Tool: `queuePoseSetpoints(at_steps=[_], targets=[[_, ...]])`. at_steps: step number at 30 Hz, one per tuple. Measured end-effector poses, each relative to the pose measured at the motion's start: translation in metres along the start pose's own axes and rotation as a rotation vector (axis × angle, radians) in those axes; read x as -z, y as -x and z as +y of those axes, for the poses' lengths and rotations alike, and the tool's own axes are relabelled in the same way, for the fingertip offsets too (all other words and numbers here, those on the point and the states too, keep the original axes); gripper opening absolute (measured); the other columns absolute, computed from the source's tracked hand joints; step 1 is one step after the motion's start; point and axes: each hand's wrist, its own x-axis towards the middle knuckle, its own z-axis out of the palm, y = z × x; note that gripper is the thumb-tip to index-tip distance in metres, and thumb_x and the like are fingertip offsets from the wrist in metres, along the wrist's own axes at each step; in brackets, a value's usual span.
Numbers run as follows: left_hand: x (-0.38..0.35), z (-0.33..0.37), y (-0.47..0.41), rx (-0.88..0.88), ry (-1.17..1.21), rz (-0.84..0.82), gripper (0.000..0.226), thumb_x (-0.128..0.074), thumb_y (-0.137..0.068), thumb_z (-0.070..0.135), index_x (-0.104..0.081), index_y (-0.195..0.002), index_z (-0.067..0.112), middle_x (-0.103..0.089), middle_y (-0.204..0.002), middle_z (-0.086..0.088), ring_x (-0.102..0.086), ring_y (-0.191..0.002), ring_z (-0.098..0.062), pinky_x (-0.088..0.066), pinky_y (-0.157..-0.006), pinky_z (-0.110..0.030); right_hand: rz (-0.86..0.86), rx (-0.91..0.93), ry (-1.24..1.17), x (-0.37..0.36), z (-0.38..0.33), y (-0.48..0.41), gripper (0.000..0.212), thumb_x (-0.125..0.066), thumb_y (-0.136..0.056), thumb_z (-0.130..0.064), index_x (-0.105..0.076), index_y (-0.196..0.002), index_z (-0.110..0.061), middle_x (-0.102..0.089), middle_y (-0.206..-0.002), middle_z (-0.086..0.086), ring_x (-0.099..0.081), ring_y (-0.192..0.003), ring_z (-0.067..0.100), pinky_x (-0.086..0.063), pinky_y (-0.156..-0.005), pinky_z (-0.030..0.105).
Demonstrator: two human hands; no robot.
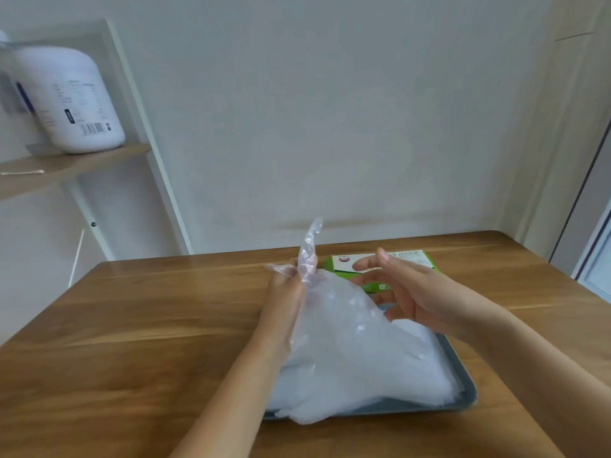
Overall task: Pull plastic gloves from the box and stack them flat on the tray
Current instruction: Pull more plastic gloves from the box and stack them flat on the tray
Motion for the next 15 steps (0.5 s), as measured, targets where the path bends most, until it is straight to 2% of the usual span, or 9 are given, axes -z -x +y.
queuePoseSetpoints(at_steps=[2,4,6,7,9,10,11,13,15], targets=[[0.007,-0.002,-0.002,0.026,0.057,0.038,0.024,-0.071,-0.084,0.032,-0.059,-0.078,0.012,-0.06,-0.067,-0.004,-0.059,-0.057,-0.016,-0.045,-0.056,-0.025,0.003,0.129,0.283,0.0,0.002,0.011,0.062,-0.074,-0.073,-0.053,-0.051,-0.126,-0.033,-0.056,-0.128,-0.004,-0.066,-0.093,0.017,-0.055,-0.081,0.03],[0.015,-0.002,-0.003,0.046,0.087,0.083,0.028,-0.059,-0.095,0.035,-0.06,-0.078,0.013,-0.06,-0.066,-0.003,-0.06,-0.056,-0.015,-0.045,-0.056,-0.025,-0.078,0.257,0.54,-0.004,0.003,0.023,0.085,-0.084,-0.064,-0.045,-0.036,-0.133,-0.053,-0.04,-0.139,-0.019,-0.061,-0.108,0.011,-0.051,-0.093,0.03],[0.021,0.001,-0.003,0.063,0.112,0.121,0.029,-0.056,-0.096,0.036,-0.062,-0.081,0.013,-0.061,-0.07,-0.003,-0.061,-0.059,-0.015,-0.046,-0.057,-0.025,-0.114,0.298,0.812,-0.016,0.006,0.031,0.104,-0.087,-0.059,-0.045,-0.017,-0.133,-0.067,-0.018,-0.144,-0.033,-0.045,-0.121,-0.005,-0.046,-0.096,0.02],[0.021,0.004,-0.002,0.067,0.117,0.139,0.029,-0.055,-0.096,0.036,-0.061,-0.081,0.013,-0.061,-0.071,-0.003,-0.061,-0.06,-0.015,-0.045,-0.057,-0.025,-0.102,0.289,0.97,-0.024,0.009,0.033,0.109,-0.085,-0.059,-0.049,-0.008,-0.132,-0.071,-0.002,-0.146,-0.038,-0.032,-0.125,-0.015,-0.04,-0.096,0.012],[0.019,0.01,0.001,0.071,0.113,0.172,0.029,-0.053,-0.098,0.037,-0.056,-0.078,0.015,-0.056,-0.071,-0.003,-0.055,-0.062,-0.016,-0.042,-0.057,-0.027,-0.04,0.333,1.295,-0.043,0.013,0.034,0.108,-0.078,-0.065,-0.055,0.005,-0.132,-0.071,0.019,-0.147,-0.034,-0.006,-0.124,-0.025,-0.026,-0.097,0.003],[0.018,0.012,0.002,0.068,0.102,0.176,0.03,-0.052,-0.098,0.037,-0.054,-0.076,0.017,-0.054,-0.072,-0.003,-0.052,-0.063,-0.016,-0.04,-0.057,-0.028,0.042,0.474,1.459,-0.05,0.02,0.032,0.105,-0.075,-0.067,-0.055,0.002,-0.137,-0.065,0.013,-0.153,-0.024,-0.006,-0.127,-0.018,-0.025,-0.098,0.007],[0.019,0.013,0.002,0.07,0.097,0.177,0.03,-0.052,-0.097,0.038,-0.053,-0.076,0.017,-0.053,-0.072,-0.003,-0.051,-0.063,-0.015,-0.038,-0.058,-0.028,0.131,0.607,1.546,-0.054,0.029,0.028,0.099,-0.075,-0.069,-0.053,-0.01,-0.144,-0.054,-0.003,-0.156,-0.011,-0.016,-0.132,-0.006,-0.03,-0.098,0.015],[0.02,0.012,0.001,0.073,0.12,0.181,0.028,-0.053,-0.096,0.041,-0.055,-0.079,0.018,-0.055,-0.075,-0.003,-0.054,-0.065,-0.015,-0.04,-0.059,-0.028,0.286,0.78,1.449,-0.062,0.047,0.02,0.068,-0.072,-0.08,-0.04,-0.04,-0.139,-0.032,-0.036,-0.145,0.001,-0.042,-0.126,0.014,-0.045,-0.092,0.023],[0.022,0.009,0.001,0.063,0.127,0.192,0.028,-0.054,-0.095,0.042,-0.058,-0.082,0.018,-0.058,-0.075,-0.002,-0.057,-0.066,-0.015,-0.042,-0.062,-0.029,0.415,0.906,1.297,-0.067,0.054,0.016,0.031,-0.057,-0.092,-0.03,-0.057,-0.122,-0.023,-0.051,-0.132,0.0,-0.054,-0.114,0.017,-0.049,-0.086,0.026]])
